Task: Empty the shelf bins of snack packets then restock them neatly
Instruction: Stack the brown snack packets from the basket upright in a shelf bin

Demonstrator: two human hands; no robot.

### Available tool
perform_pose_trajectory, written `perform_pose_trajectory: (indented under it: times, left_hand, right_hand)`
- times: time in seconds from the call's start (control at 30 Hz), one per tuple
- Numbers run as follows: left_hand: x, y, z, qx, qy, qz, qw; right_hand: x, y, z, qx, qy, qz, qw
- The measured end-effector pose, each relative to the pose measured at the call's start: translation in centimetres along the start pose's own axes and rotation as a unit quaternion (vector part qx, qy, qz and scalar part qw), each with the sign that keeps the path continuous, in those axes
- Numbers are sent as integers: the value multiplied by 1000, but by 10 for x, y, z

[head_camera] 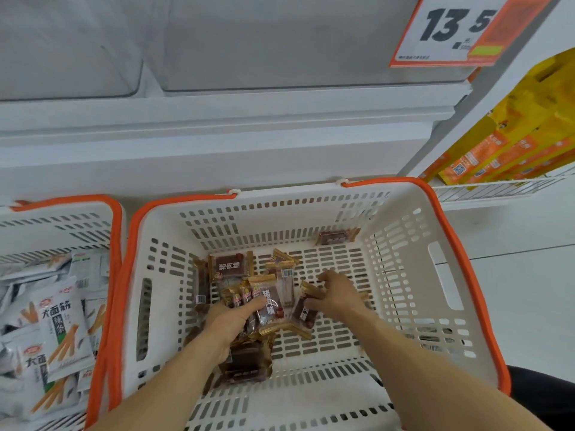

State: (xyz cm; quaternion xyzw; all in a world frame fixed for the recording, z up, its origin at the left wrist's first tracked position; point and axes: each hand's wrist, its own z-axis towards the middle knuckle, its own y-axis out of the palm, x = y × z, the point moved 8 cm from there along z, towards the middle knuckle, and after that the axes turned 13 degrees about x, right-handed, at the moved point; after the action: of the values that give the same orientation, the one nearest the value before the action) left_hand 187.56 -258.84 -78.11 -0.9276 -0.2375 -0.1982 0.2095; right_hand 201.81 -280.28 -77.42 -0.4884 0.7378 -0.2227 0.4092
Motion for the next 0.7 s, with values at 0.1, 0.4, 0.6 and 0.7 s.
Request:
perform_pose_trajectory:
  times: [0.1,0.4,0.6,0.7]
  left_hand:
    - [5,-3,-3,-4,7,-16,1000]
    - [16,3,-17,-64,13,-8,998]
    - [50,0,-29,-101,42,-27,994]
    - [96,1,-89,-158,79,-49,983]
  right_hand:
    - [-5,21,-7,7,-51,-67,996]
    - [-17,-13,8,-150,26,57,987]
    - [-92,-104,-15,-139,-68,233,960]
    - [-119,-133,-38,-120,-103,283,946]
